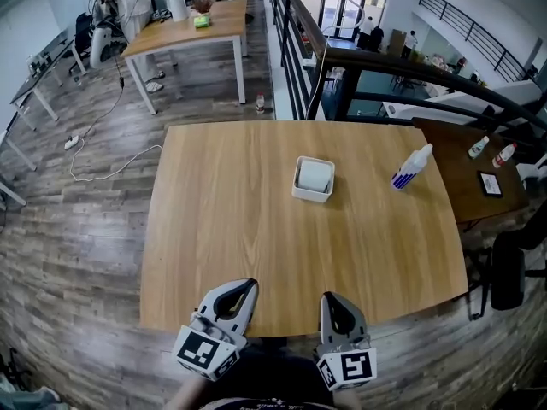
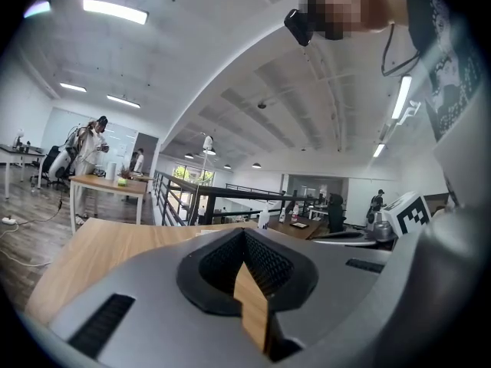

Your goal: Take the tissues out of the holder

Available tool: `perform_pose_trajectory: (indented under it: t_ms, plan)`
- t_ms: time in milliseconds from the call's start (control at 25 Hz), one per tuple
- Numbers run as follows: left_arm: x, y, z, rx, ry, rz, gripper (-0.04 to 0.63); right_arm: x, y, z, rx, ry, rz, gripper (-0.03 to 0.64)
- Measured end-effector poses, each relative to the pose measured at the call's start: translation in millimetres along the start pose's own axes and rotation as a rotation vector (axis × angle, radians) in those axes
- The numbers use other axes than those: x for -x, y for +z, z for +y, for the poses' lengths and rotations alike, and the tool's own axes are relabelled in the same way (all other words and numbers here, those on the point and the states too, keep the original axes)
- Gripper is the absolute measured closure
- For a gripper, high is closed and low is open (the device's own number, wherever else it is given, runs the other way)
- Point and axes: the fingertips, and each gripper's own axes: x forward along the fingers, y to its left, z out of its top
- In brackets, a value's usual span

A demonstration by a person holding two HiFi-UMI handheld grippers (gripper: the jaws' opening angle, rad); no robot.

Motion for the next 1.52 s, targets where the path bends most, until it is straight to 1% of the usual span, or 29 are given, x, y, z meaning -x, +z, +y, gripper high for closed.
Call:
perform_pose_trajectory:
  t_ms: [200, 320, 600, 840, 1120, 1280, 1520]
  plan:
    - [-11, -2, -2, 0.007, 0.016, 0.005, 0.591, 1, -2, -18, -0.004, -0.005, 0.008, 0.601]
    - [-19, -2, -3, 0.002, 0.01, 0.009, 0.591, -2, -2, -24, -0.019, -0.015, 0.013, 0.601]
    - [-34, 3, -1, -0.014, -0.022, 0.009, 0.591, -14, -1, -21, -0.037, -0.017, 0.027, 0.601]
    - [-39, 2, 10, -0.004, -0.042, 0.026, 0.591, -22, -2, -15, -0.021, -0.015, 0.039, 0.601]
    - [-49, -2, 14, 0.016, -0.06, 0.035, 0.591, -29, -4, -18, -0.017, -0.021, 0.053, 0.601]
    - [-51, -2, 19, 0.022, -0.057, 0.034, 0.591, -35, -2, -15, -0.007, -0.006, 0.046, 0.601]
    - [-54, -5, 25, 0.035, -0.048, 0.039, 0.591, -49, 7, -18, 0.023, 0.051, 0.011, 0.601]
